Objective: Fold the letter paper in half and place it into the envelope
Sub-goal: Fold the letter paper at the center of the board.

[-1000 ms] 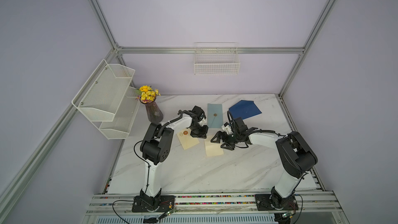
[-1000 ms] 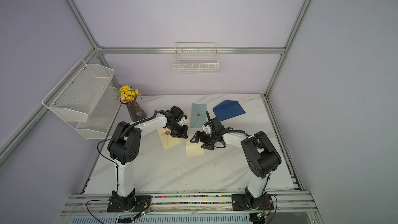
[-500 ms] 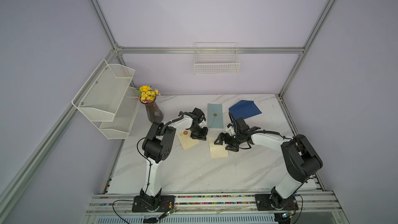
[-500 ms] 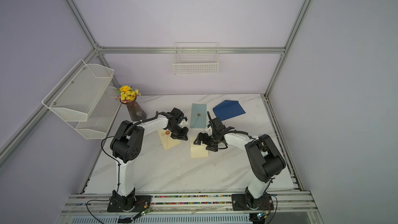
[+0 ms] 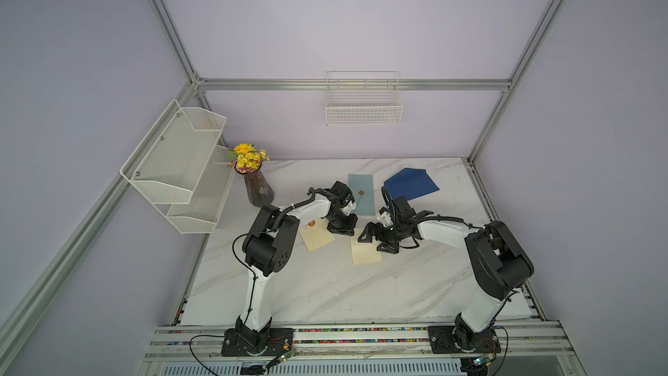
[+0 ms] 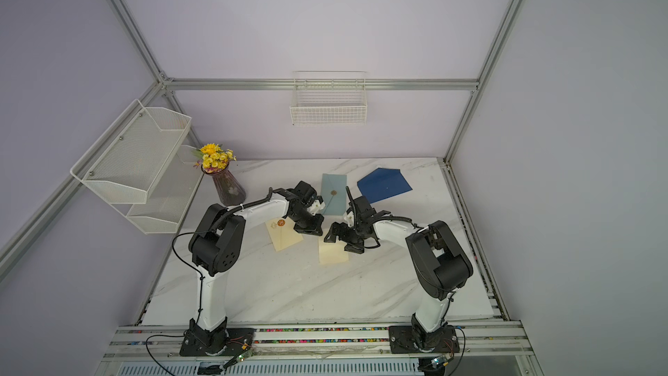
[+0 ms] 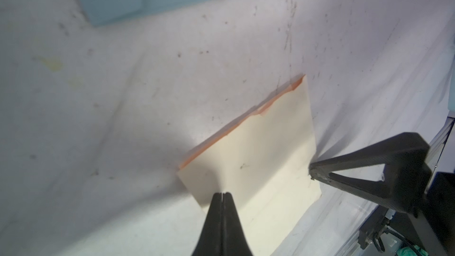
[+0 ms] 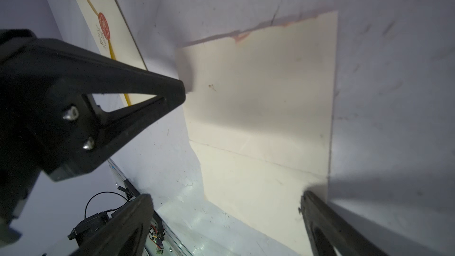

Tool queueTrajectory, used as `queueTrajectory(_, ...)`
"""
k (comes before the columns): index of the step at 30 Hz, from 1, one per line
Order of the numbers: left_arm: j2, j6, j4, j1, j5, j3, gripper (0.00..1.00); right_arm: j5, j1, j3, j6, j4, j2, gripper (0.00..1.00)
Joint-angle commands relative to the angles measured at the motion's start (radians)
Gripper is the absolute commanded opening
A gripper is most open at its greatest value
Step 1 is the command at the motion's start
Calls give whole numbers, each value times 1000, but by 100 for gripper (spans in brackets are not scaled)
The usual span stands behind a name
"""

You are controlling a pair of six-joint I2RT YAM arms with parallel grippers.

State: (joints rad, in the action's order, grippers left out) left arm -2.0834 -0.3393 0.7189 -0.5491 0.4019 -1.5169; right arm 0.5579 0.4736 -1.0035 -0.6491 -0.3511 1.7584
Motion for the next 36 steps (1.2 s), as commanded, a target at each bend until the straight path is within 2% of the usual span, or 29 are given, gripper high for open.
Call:
queueTrajectory(1,-16,0,-8,-22,26,-23,0,-3,2,-28,11,5,22,97)
queueTrajectory(13,-59,37,5,-11,3,32,0,-21,2,-39,8,-38,-28,97)
queueTrajectory(21,-64,59,18,0,5,40,0,-107,0,-5,16,-99,-77,97)
queueTrajectory(27,-59,63,26,3,11,40,0,-158,0,-22,27,-146,-45,97)
queueTrajectory(36,-55,74,42,4,12,34,0,-109,1,-51,40,-96,52,97)
